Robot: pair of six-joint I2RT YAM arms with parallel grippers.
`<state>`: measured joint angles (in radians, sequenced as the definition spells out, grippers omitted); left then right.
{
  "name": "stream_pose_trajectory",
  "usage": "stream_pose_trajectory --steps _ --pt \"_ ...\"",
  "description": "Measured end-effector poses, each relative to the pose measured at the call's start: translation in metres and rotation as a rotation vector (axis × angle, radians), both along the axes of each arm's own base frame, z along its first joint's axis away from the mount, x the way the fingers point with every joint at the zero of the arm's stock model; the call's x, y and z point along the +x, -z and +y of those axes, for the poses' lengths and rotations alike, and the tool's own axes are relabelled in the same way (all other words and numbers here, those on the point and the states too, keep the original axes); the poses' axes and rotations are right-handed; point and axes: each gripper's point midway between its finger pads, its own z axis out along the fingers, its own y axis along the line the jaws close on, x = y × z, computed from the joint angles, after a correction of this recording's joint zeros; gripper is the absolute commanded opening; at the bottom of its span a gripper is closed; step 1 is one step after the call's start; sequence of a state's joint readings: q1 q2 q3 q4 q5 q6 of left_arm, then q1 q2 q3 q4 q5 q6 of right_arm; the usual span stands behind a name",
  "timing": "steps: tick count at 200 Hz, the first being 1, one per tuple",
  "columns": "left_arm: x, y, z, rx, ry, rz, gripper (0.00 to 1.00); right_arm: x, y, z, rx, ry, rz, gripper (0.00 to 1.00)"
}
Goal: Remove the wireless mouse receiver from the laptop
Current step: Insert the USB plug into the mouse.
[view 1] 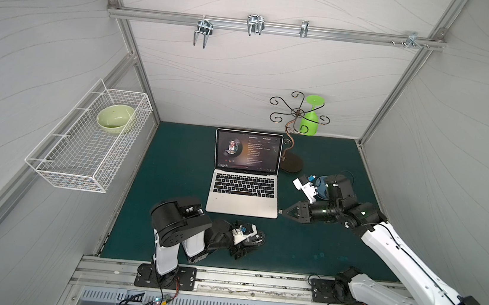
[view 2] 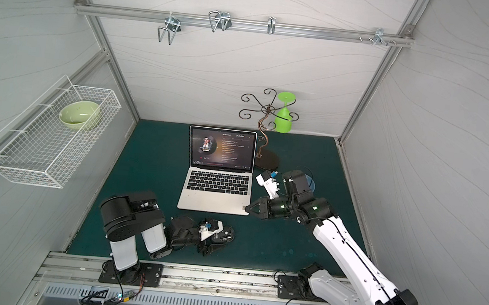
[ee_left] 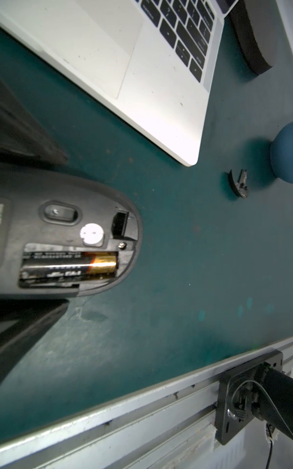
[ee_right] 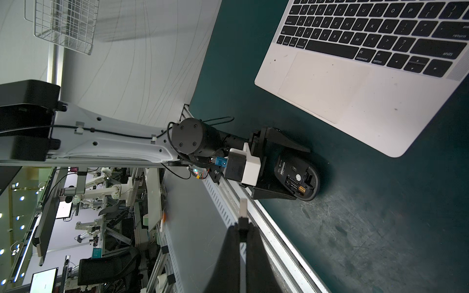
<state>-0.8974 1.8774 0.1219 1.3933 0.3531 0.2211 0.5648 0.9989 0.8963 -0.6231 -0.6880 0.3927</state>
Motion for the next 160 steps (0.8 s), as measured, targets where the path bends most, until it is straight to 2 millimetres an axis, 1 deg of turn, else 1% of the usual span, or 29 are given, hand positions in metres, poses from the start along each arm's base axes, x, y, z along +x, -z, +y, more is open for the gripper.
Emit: stream_pose_trajectory --steps 13,28,33,43,54,63,74,84,97,120,139,160 --pt "0.000 0.000 0.000 -0.007 0.000 -0.003 0.81 0.000 0.000 -0.001 -0.001 0.003 0.001 0.00" --pt "0.000 -0.001 0.000 -0.008 -0.003 -0.001 0.74 0.000 0.001 -0.001 -0.004 0.005 0.003 0.00" --pt "0.000 0.000 0.000 -0.008 -0.004 -0.002 0.69 0.001 0.001 -0.001 -0.005 0.006 0.004 0.00" --pt "0.001 -0.001 0.001 -0.007 -0.011 -0.005 0.54 0.001 0.001 -0.001 -0.006 0.006 0.004 0.00" --pt "0.000 -0.001 0.000 -0.009 -0.001 -0.008 0.41 0.001 0.001 -0.001 -0.006 0.007 0.004 0.00" --pt "0.000 -0.002 -0.001 -0.013 0.005 -0.004 0.35 0.001 0.001 -0.002 -0.006 0.008 0.003 0.00" --pt "-0.002 -0.002 -0.006 -0.013 0.022 -0.006 0.30 0.002 0.001 -0.002 -0.008 0.011 0.002 0.00" --pt "-0.004 -0.002 -0.012 -0.008 0.042 -0.006 0.28 0.002 0.003 -0.003 -0.016 0.018 0.003 0.00" --pt "-0.009 -0.002 -0.021 0.001 0.073 -0.001 0.27 0.004 0.007 -0.006 -0.040 0.032 0.003 0.00" --pt "-0.014 -0.003 -0.029 0.025 0.099 0.015 0.24 0.006 0.022 -0.016 -0.120 0.074 0.015 0.00" --pt "-0.015 -0.002 -0.028 0.041 0.093 0.027 0.23 0.009 0.040 -0.023 -0.196 0.100 0.049 0.00" --pt "-0.015 -0.003 -0.030 0.058 0.090 0.040 0.23 0.006 0.072 -0.026 -0.290 0.102 0.102 0.00"
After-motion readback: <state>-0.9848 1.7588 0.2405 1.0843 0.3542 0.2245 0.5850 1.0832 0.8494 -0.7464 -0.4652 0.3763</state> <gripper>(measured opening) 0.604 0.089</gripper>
